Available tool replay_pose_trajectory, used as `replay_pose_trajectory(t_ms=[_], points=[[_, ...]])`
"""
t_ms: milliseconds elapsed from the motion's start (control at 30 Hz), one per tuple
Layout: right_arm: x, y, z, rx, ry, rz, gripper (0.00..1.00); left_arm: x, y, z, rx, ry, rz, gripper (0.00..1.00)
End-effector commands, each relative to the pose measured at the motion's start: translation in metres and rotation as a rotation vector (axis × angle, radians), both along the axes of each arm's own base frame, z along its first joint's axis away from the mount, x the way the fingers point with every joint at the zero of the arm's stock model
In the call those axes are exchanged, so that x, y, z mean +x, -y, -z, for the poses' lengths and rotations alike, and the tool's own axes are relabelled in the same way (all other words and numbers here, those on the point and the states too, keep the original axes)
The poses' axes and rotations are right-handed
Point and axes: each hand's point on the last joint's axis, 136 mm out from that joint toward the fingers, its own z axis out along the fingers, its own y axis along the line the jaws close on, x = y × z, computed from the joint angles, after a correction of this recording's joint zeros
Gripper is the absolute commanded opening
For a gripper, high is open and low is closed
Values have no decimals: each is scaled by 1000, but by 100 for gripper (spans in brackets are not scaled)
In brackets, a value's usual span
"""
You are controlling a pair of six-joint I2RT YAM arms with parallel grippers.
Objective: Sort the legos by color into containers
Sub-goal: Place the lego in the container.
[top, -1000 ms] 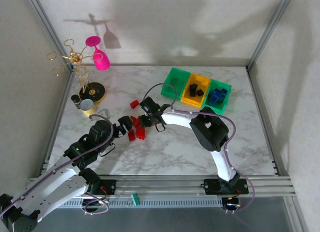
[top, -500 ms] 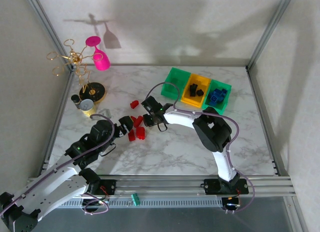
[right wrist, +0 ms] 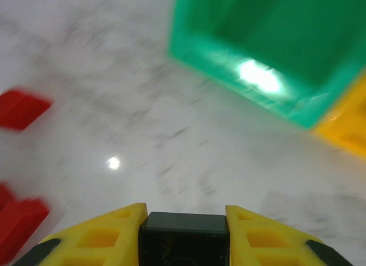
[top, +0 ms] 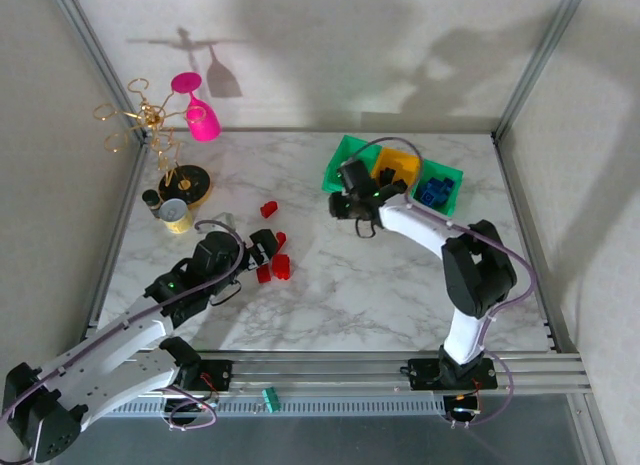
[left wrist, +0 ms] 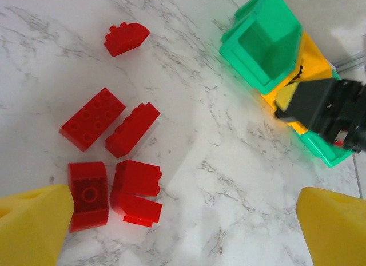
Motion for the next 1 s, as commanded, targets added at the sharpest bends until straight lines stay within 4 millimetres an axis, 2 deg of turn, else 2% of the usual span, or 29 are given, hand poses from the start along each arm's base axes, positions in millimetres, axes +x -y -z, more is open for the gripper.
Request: replay_pose_trajectory(t_ms=[0,167,333,500,600,733,800,900,967], points=[[26,46,-9,-27,29,123,32,12,13,-22,-42,60,31,100],[69,95,-13,-99,83,260,33,24,25,-22,-39,57,51,100],[101,113,-4,-154,89,294,33,34,33,-22,-36,60,58,100],[118,124,3,-194,103,330,34,40,36,-25,-31,67,55,100],[123,126,2,-193,110,330,42,42,37,-26,-30,71,54,100],[124,123,-11,-181,129,321,50,42,36,-26,-31,71,51,100],[120,120,-22,-158,145,312,55,41,35,-27,-31,72,48,100],[108,112,-37,-135,158,289,56,39,32,-30,-37,79,40,100],[96,98,-46,-108,163,246,57,37,30,-34,-39,85,36,100]])
